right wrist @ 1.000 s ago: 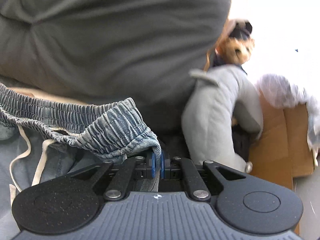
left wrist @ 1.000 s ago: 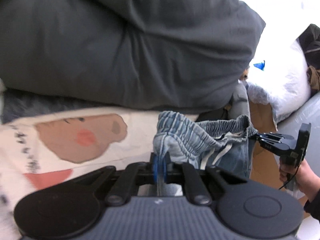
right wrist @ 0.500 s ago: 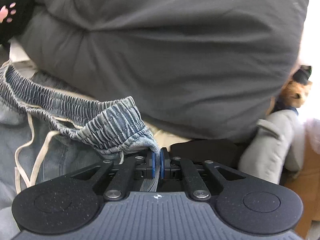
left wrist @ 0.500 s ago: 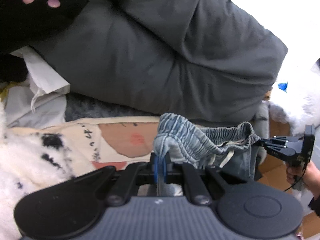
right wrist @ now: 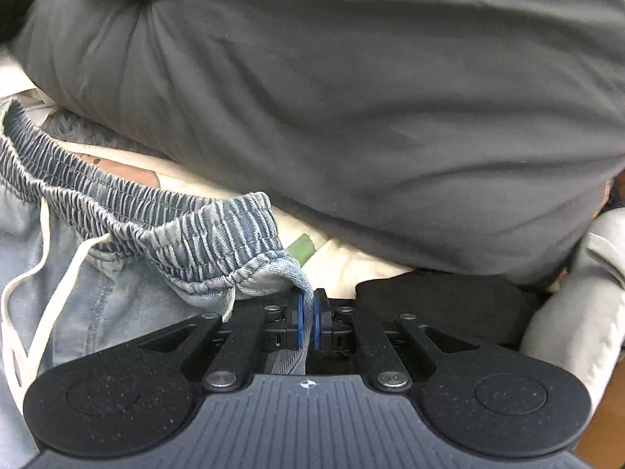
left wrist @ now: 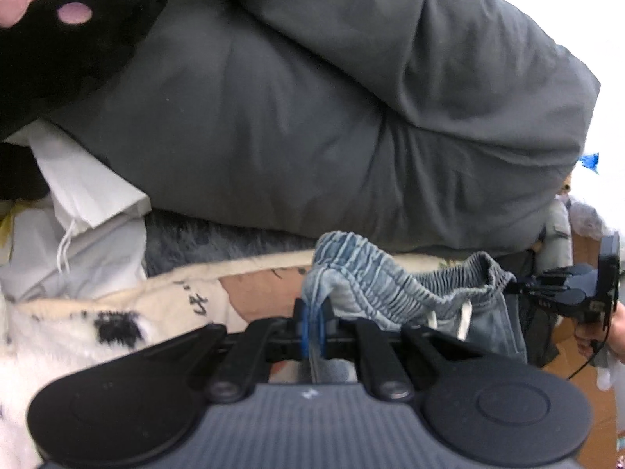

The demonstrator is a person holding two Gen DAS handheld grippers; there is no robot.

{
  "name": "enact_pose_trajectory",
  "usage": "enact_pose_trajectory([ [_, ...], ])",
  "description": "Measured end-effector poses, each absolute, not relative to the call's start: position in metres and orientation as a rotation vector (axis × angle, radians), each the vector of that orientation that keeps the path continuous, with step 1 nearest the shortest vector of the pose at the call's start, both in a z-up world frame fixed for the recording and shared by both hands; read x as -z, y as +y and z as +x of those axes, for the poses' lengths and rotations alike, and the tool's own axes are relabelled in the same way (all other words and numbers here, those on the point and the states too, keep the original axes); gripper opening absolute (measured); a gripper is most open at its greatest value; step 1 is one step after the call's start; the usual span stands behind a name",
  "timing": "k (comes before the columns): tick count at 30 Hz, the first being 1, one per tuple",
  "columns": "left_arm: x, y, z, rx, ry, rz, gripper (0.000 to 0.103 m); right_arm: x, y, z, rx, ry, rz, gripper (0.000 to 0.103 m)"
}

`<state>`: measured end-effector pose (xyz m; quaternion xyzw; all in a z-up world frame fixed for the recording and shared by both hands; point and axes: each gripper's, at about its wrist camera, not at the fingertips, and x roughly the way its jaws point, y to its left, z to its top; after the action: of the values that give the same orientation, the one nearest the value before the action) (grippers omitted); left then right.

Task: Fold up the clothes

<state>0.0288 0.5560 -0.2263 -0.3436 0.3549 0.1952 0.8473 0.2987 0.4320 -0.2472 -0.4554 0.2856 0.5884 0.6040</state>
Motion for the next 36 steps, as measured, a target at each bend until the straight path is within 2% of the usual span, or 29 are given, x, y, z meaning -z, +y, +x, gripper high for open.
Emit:
enact_pose_trajectory([
  [7,0.265,0.576,0.055,-0.464,0.804,-0.727,0.005,0.285,0.455,0.301,-1.319,0.704,-1.083,0.003],
  [12,0.266,0.58,0.068,-0.471,0.816,-0.693,0.005,0.299,0.467,0.299,-1.283,0.704,-1.103,0.003],
  [29,0.266,0.587,0.072,-0.538,0.796,-0.732,0.005,0.277,0.486,0.302,-1.245,0.639,-1.002,0.002],
  [36,0.32,0.591,0.094,-0.592,0.928,-0.715,0.007,0.316,0.499,0.302,-1.191,0.691,-1.04,0.005],
])
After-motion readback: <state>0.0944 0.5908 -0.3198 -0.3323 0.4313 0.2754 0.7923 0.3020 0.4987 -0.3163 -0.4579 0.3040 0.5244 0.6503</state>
